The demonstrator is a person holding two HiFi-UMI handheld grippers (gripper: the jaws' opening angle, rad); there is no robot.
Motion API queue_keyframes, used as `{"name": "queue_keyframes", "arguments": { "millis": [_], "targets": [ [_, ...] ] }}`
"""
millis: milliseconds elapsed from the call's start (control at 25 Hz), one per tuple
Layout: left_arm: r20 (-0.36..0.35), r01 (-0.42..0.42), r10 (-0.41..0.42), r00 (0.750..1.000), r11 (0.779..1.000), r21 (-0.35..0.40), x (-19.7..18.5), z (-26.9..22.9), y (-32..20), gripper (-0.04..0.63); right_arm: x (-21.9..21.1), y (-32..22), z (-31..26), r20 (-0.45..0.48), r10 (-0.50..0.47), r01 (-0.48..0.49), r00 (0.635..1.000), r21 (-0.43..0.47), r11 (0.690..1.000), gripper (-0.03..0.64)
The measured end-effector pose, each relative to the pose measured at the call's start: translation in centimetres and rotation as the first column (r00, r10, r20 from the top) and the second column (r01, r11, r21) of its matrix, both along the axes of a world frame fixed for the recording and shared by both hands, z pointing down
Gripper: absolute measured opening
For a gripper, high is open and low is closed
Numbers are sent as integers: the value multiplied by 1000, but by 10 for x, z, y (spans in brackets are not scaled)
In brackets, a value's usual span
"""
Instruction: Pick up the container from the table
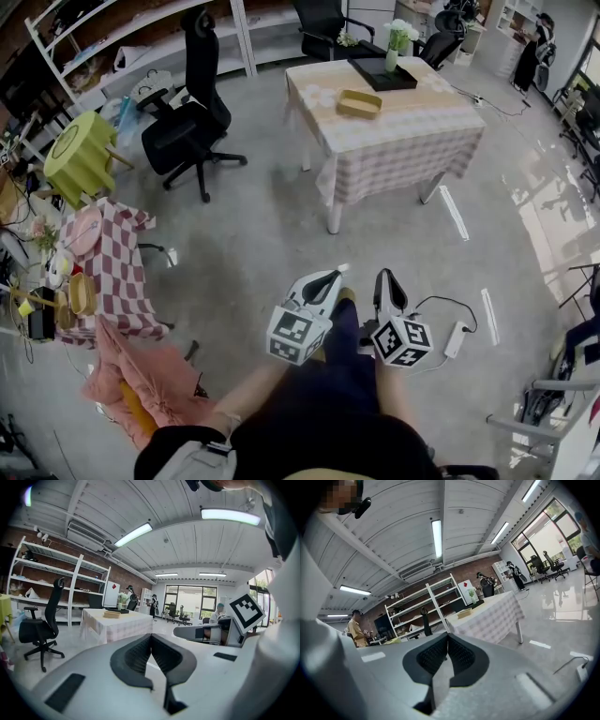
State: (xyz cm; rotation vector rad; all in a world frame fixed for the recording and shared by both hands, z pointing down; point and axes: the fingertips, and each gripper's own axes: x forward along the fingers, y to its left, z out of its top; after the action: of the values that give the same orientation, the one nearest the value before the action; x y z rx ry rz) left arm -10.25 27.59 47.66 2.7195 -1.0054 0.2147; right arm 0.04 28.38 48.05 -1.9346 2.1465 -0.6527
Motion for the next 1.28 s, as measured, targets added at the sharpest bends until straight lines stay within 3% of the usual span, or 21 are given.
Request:
{"name": "queue_keyframes", "arguments": {
  "millis": [1280],
  "targets": [
    [-12,63,-64,998,998,-30,80,3,-206,9,92,-212,5,64,5,-2,998,-44,999,5]
  ]
}}
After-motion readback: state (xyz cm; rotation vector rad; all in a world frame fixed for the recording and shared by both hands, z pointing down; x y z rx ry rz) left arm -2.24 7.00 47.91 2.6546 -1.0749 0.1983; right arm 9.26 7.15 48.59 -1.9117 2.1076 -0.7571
